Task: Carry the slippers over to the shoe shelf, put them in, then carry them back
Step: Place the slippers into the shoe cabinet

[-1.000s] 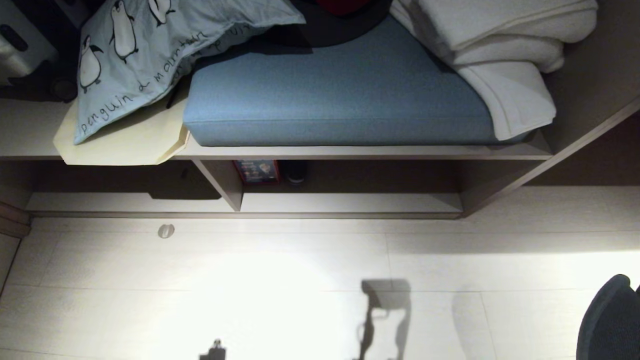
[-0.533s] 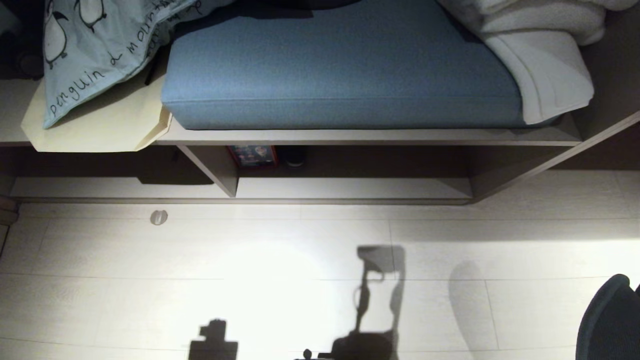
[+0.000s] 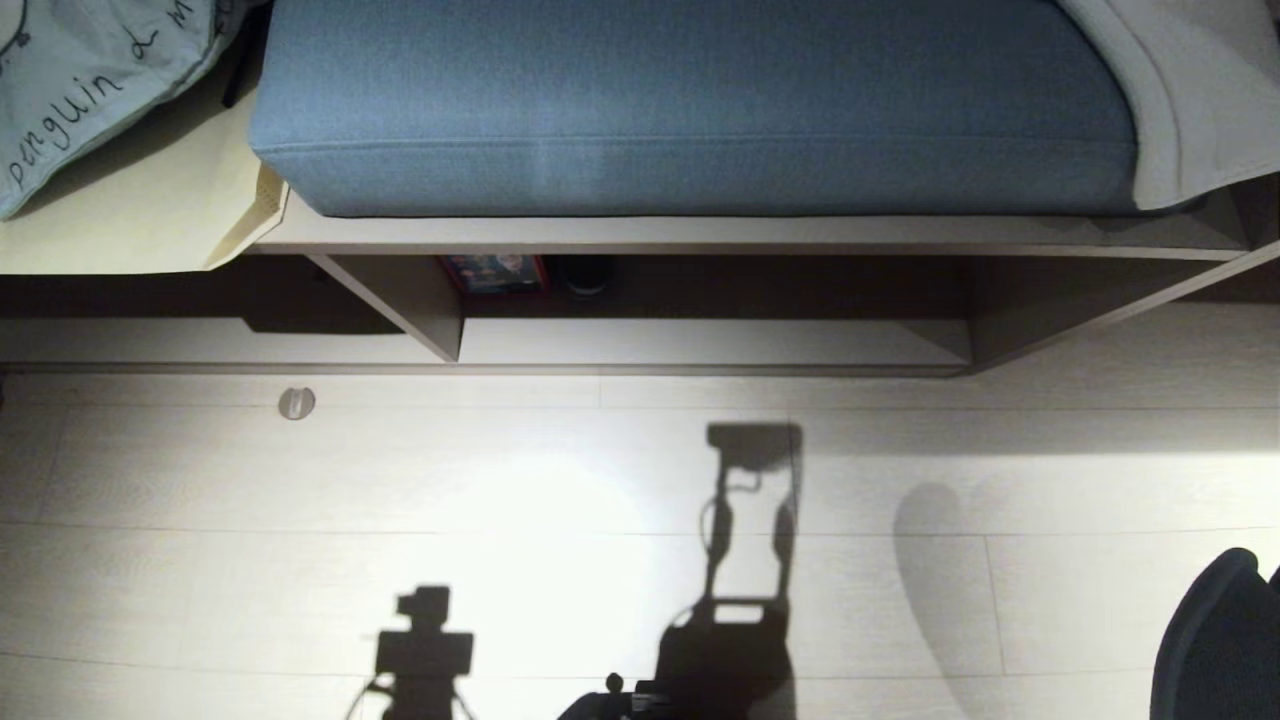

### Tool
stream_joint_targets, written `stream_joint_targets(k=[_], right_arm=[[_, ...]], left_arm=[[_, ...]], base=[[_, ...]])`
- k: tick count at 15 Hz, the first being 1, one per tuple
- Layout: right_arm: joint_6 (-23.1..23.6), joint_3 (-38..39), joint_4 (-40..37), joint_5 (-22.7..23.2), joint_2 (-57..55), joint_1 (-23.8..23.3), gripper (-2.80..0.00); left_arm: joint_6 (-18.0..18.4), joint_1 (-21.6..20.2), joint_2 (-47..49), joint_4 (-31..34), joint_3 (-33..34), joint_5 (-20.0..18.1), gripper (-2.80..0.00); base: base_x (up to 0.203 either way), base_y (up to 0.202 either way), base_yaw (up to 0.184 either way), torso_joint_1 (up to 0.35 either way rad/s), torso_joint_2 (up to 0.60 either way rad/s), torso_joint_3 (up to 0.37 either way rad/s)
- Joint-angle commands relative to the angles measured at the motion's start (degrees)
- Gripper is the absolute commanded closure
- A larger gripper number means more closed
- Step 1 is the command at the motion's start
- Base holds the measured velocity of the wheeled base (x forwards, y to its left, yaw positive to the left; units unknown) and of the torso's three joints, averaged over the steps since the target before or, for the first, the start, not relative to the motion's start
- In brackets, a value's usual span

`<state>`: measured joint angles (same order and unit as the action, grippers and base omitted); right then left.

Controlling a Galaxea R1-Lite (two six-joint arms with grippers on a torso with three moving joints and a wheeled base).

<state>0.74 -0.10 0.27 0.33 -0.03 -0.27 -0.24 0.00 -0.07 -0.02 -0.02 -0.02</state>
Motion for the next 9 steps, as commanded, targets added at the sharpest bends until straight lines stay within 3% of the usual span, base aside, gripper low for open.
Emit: stream_joint_targets(k=[1,9], right_arm=[[0.0,0.0,0.0,0.0,-0.1,0.0,0.0],[0.0,0.0,0.0,0.0,-0.1,0.0,0.0]], left_arm=[[0.0,0.0,0.1,-0.1,0.0,0.0,0.0],[0.0,0.0,0.1,-0.1,0.0,0.0,0.0]], base=[[0.0,0.0,0.0,0.007,0.0,-0.202],[0.0,0.0,0.0,0.003,0.0,-0.197]])
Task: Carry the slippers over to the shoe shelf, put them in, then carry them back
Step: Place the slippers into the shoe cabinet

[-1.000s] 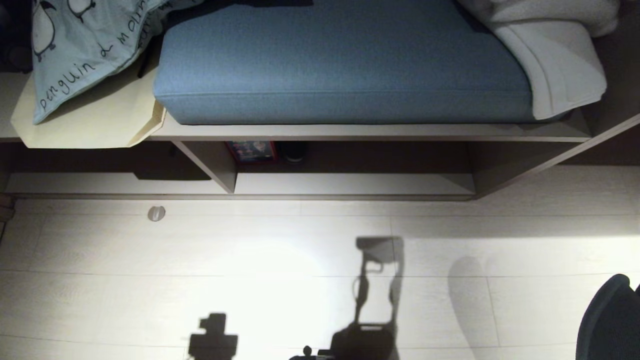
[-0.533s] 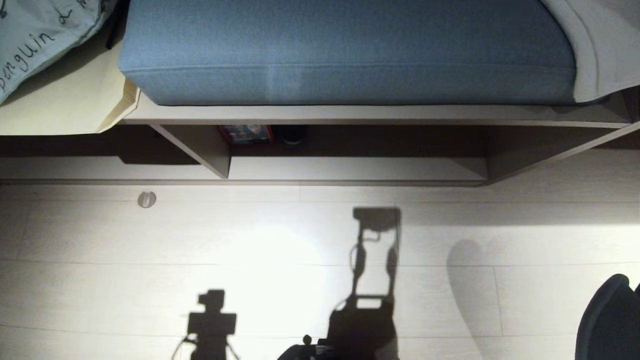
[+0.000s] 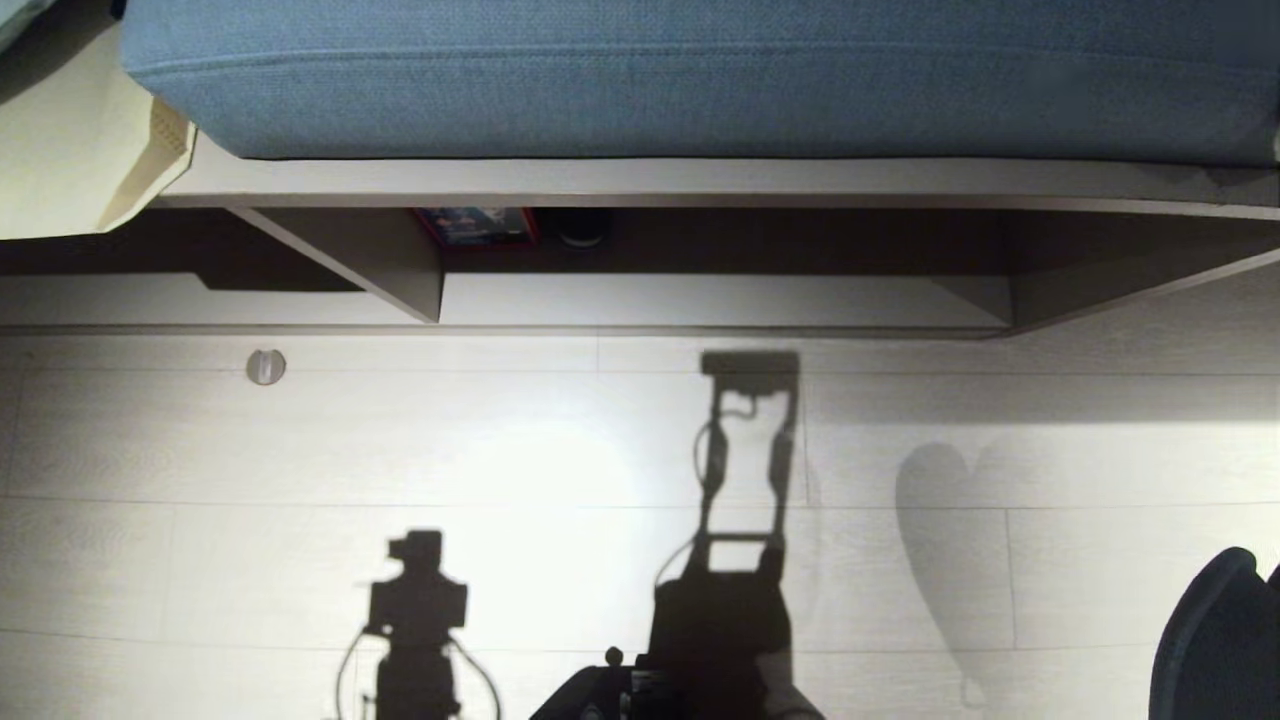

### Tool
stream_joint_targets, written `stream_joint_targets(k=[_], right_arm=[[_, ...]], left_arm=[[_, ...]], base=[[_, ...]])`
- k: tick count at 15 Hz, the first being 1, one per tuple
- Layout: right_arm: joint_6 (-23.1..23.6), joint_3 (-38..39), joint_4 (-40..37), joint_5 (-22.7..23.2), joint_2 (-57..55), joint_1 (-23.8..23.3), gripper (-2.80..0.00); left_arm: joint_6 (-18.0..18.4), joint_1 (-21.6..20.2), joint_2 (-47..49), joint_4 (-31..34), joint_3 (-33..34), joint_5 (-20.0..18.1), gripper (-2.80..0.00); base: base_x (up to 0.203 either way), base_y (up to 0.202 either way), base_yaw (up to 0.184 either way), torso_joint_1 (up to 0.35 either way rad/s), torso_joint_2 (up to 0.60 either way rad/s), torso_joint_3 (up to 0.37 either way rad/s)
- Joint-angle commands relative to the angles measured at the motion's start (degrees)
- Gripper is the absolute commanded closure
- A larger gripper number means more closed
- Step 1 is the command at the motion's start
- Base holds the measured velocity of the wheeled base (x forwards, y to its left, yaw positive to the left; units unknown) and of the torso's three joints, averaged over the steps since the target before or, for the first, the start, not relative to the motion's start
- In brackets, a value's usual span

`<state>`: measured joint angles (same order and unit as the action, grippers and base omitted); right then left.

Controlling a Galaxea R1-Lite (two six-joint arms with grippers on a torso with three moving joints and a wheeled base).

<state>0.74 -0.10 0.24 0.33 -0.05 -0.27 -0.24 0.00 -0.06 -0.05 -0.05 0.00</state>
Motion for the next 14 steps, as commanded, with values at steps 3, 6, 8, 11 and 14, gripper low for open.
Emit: stream_joint_targets(k=[3,6,8,11,14], right_arm=[[0.1,0.0,0.0,0.0,0.0,0.0,0.0],[0.1,0.0,0.0,0.0,0.0,0.0,0.0],[0.1,0.0,0.0,0.0,0.0,0.0,0.0],[0.1,0.0,0.0,0.0,0.0,0.0,0.0],[0.1,0.0,0.0,0.0,0.0,0.0,0.0]], left_arm=[[0.0,0.0,0.1,0.0,0.0,0.0,0.0],[0.0,0.0,0.1,0.0,0.0,0.0,0.0],[0.0,0.0,0.1,0.0,0.0,0.0,0.0],[0.0,0.0,0.1,0.0,0.0,0.0,0.0],[0.0,0.0,0.1,0.0,0.0,0.0,0.0]], base=[[0.0,0.0,0.0,0.002,0.0,-0.2],[0.0,0.0,0.0,0.003,0.0,-0.194],[0.0,0.0,0.0,0.006,0.0,-0.204],[0.0,0.0,0.0,0.003,0.0,-0.192],[0.0,0.0,0.0,0.004,0.0,-0.198]])
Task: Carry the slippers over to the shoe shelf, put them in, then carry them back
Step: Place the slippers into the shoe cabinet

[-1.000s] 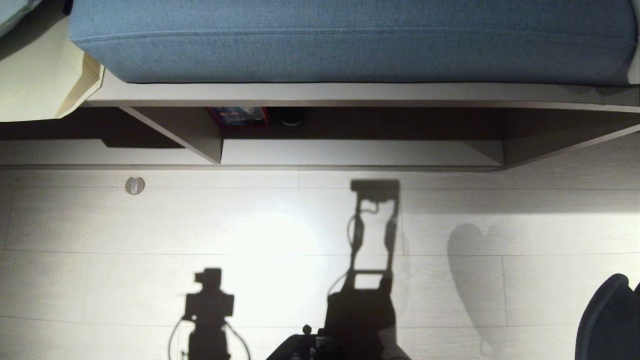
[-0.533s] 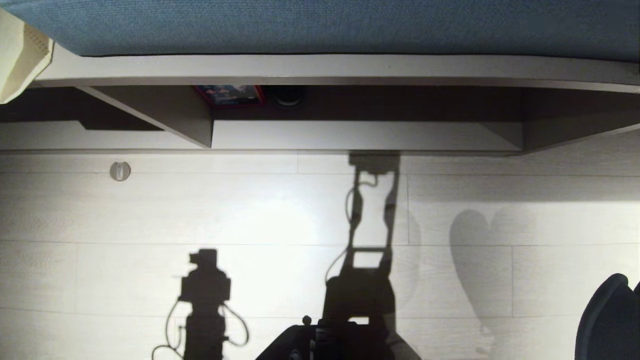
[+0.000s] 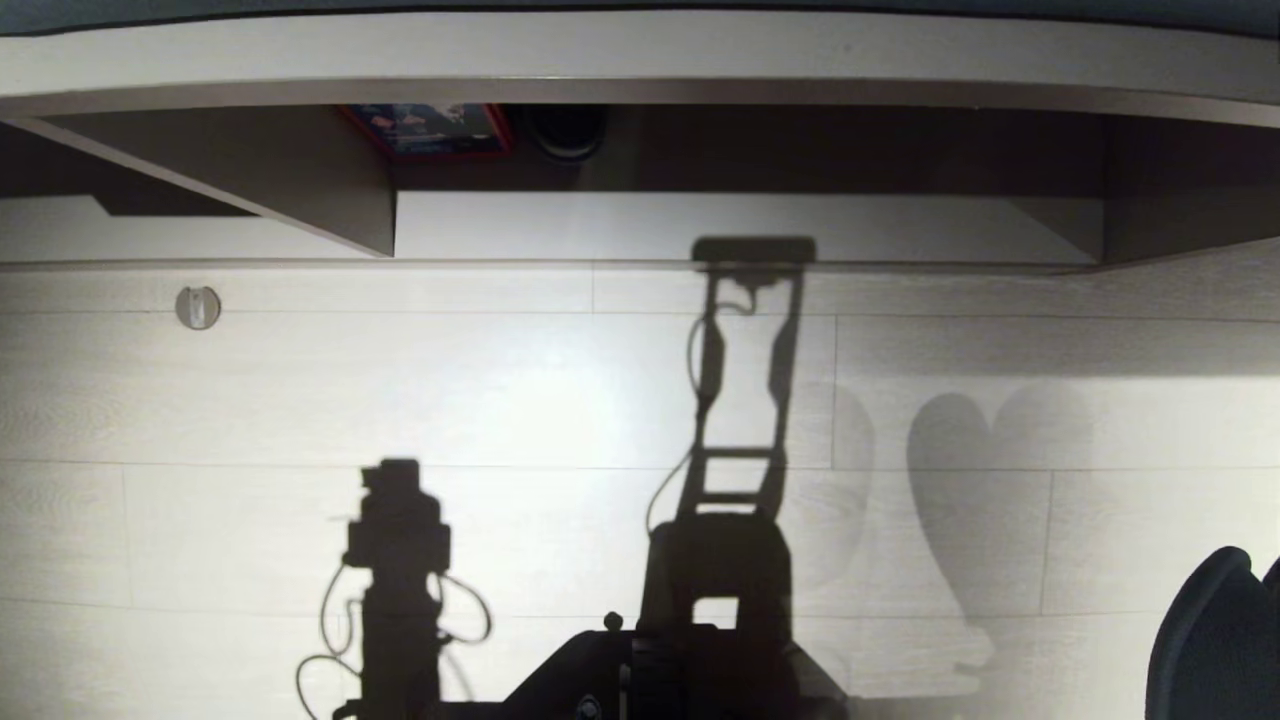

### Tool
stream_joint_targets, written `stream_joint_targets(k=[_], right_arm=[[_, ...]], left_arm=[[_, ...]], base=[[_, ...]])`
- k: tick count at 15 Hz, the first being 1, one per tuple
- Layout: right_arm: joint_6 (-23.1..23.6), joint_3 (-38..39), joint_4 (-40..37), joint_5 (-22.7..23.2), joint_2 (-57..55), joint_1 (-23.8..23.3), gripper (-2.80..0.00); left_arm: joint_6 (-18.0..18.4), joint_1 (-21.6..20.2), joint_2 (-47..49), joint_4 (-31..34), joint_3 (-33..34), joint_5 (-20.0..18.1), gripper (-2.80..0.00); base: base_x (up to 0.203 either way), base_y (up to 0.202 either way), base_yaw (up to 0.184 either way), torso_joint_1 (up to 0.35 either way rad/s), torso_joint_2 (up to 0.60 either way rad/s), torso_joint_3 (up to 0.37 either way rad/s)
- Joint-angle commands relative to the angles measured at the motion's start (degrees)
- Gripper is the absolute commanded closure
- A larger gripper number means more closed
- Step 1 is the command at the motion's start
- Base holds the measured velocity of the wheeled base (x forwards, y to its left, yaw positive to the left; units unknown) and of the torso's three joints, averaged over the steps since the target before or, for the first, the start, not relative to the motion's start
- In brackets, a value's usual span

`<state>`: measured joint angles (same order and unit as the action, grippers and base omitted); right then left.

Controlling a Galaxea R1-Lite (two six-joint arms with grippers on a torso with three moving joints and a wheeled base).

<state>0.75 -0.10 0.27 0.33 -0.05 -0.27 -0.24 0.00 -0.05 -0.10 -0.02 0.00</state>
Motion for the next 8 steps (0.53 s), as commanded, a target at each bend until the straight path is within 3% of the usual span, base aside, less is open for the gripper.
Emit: stream_joint_targets(k=[1,8], right_arm=[[0.0,0.0,0.0,0.0,0.0,0.0,0.0],[0.0,0.0,0.0,0.0,0.0,0.0,0.0]], left_arm=[[0.0,0.0,0.0,0.0,0.0,0.0,0.0],[0.0,0.0,0.0,0.1,0.0,0.0,0.0]], base=[[0.0,0.0,0.0,0.0,0.0,-0.185],[0.0,0.0,0.0,0.003,0.0,-0.194]])
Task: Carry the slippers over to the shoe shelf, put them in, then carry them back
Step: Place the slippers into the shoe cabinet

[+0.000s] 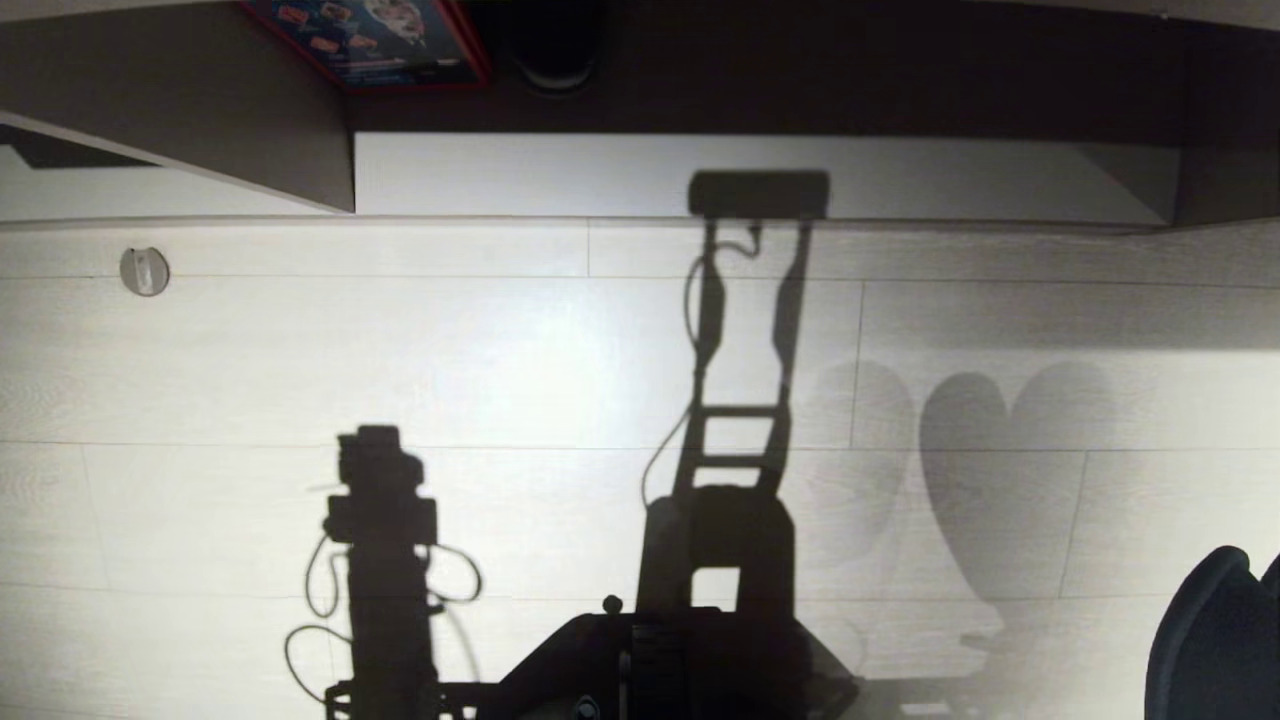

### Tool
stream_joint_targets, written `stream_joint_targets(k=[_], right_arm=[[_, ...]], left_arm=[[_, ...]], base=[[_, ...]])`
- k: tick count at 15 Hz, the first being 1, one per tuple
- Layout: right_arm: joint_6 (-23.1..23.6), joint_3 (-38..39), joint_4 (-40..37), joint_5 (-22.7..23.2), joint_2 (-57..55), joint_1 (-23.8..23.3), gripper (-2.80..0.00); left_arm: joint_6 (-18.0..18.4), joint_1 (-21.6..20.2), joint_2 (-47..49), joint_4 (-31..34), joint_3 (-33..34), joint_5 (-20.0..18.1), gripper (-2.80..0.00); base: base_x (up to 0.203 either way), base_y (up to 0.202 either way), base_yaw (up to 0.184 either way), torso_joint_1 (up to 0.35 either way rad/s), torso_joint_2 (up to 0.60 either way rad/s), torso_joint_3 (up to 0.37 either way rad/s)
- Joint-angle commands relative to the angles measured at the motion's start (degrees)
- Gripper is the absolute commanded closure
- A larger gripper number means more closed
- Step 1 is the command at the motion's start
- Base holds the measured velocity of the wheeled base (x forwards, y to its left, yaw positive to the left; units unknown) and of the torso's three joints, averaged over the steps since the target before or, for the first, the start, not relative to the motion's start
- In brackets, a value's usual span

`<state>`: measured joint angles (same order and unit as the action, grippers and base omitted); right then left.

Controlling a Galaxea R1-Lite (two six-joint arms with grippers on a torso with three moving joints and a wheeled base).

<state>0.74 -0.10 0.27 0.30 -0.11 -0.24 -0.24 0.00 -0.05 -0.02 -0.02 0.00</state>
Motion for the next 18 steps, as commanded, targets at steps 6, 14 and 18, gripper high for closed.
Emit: stream_joint_targets(k=[6,14,18], right_arm=[[0.0,0.0,0.0,0.0,0.0,0.0,0.0],[0.0,0.0,0.0,0.0,0.0,0.0,0.0],[0.0,0.0,0.0,0.0,0.0,0.0,0.0]], left_arm=[[0.0,0.0,0.0,-0.1,-0.1,0.0,0.0],[0.0,0.0,0.0,0.0,-0.1,0.0,0.0],[0.0,0.0,0.0,-0.1,0.0,0.0,0.0]], base=[[0.0,0.0,0.0,0.002,0.0,-0.03],[0.0,0.0,0.0,0.0,0.0,0.0],[0.0,0.0,0.0,0.0,0.0,0.0]])
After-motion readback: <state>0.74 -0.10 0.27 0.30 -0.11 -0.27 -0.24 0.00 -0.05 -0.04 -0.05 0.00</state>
